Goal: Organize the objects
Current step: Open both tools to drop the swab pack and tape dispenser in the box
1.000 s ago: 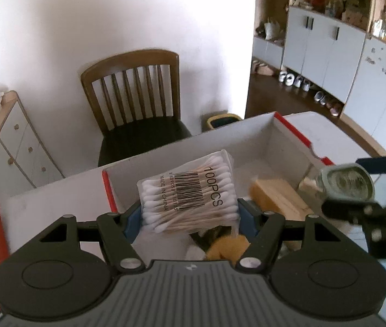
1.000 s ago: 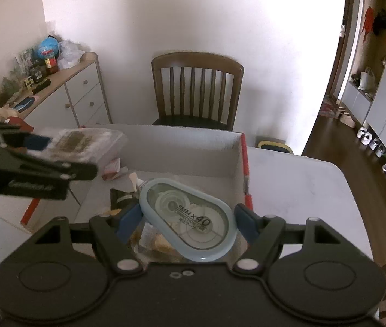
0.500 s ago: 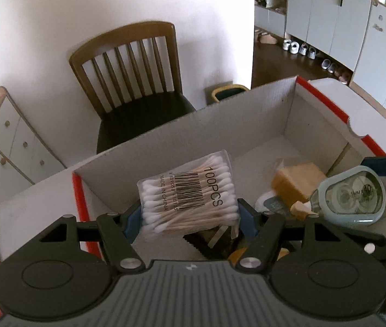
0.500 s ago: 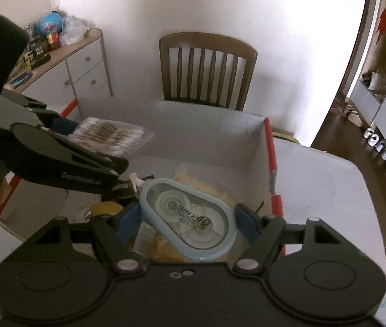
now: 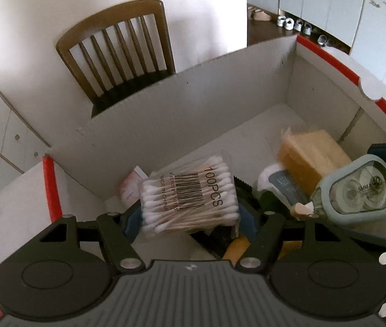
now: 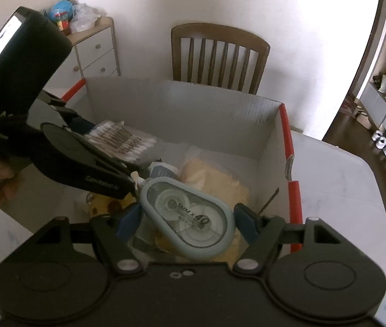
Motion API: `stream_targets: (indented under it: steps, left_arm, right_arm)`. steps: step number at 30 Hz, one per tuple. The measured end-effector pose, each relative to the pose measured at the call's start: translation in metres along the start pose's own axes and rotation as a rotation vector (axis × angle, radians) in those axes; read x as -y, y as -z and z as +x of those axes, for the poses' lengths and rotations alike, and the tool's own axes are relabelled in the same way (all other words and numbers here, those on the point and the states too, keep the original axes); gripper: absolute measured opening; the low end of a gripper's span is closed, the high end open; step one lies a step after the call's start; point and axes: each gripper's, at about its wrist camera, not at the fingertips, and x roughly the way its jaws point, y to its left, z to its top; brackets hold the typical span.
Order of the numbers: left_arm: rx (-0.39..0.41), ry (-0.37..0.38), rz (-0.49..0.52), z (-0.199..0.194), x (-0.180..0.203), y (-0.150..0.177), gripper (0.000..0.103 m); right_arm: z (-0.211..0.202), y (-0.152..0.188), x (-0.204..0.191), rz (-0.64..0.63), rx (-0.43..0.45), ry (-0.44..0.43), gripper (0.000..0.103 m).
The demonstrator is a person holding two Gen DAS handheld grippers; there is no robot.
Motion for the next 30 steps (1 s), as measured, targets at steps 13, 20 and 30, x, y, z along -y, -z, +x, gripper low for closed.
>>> stream_targets:
  steps: [13, 20, 30]
  left_arm:
    - [0.0, -0.054, 0.042, -0.016, 0.013, 0.002, 0.081]
    - [0.052, -0.068, 0.045, -0.043, 0.012, 0.005, 0.081]
    - [0.138, -0.058, 0.021, -0.096, 0.01, 0.012, 0.081]
  right_arm:
    - [-0.019, 0.001, -0.003, -0.006, 0.024, -0.014, 0.083]
    - [-0.041, 0.002, -0.003, -0.011, 0.049, -0.007, 0.085]
    - [-0.079, 0.009, 0.001, -0.021, 0.099, -0.003, 0.087]
